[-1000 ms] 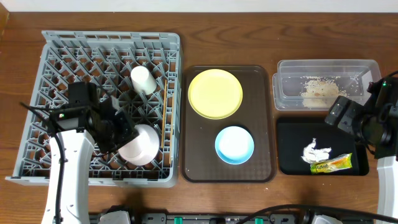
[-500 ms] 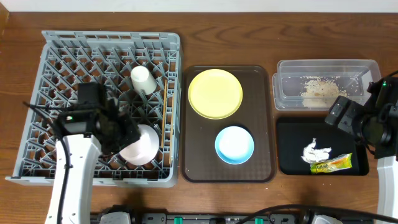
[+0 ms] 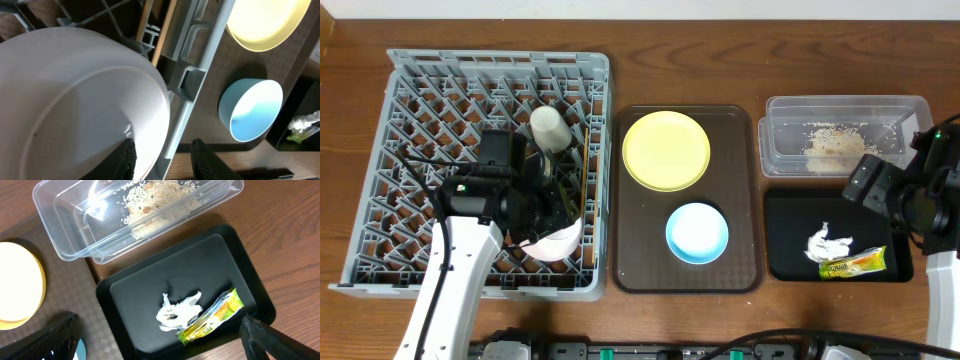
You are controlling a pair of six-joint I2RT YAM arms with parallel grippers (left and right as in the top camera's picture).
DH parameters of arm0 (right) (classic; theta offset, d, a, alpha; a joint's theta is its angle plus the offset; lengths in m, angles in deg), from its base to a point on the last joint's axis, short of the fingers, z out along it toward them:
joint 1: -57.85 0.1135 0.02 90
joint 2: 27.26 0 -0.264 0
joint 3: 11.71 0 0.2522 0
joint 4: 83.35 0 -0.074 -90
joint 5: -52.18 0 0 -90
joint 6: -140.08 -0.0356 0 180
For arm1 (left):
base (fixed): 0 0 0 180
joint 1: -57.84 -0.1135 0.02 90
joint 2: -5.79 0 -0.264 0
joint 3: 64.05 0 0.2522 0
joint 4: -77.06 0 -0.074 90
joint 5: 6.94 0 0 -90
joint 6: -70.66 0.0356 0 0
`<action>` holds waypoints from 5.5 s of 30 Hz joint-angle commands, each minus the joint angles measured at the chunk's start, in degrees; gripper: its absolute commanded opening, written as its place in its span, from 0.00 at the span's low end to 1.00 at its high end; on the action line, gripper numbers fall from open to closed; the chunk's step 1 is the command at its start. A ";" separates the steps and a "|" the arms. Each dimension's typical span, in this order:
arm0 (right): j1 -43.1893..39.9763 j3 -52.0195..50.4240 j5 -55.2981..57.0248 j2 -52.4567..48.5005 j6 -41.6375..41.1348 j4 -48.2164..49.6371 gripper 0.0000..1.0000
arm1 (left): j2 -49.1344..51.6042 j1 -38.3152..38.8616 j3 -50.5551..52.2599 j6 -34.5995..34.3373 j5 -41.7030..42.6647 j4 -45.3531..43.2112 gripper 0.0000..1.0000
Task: Sort waste into correct bins and load items into the dishwasher
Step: 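Set the pink bowl upside down in the rack and release it, then move the left gripper right to the light-blue bowl rim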
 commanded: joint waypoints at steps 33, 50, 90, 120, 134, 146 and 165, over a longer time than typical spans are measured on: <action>-0.46 0.68 0.07 0.20 0.02 -0.09 0.99 | -12.81 5.44 1.11 -1.55 -14.93 9.33 0.73; -0.46 0.68 0.07 0.20 0.02 -0.09 0.99 | -3.48 21.29 5.29 -8.02 -37.77 3.69 0.85; -0.42 0.68 0.07 0.20 0.02 -0.09 0.99 | 0.11 22.32 -5.25 -4.55 -39.30 -1.42 0.45; -0.42 0.68 0.07 0.20 0.02 -0.09 0.99 | 4.28 21.86 -0.13 -7.93 -19.02 11.47 0.25; -0.42 0.68 0.07 0.13 0.02 -0.09 0.99 | -0.50 20.28 -7.93 -8.17 -20.63 4.11 0.53; -0.42 0.68 0.07 0.13 0.02 -0.11 0.99 | 4.50 32.20 -7.91 -7.43 -20.44 -6.99 0.58; -0.42 0.68 0.07 0.11 0.02 -0.22 0.99 | 28.70 45.53 -7.87 -10.40 -23.85 -13.97 0.58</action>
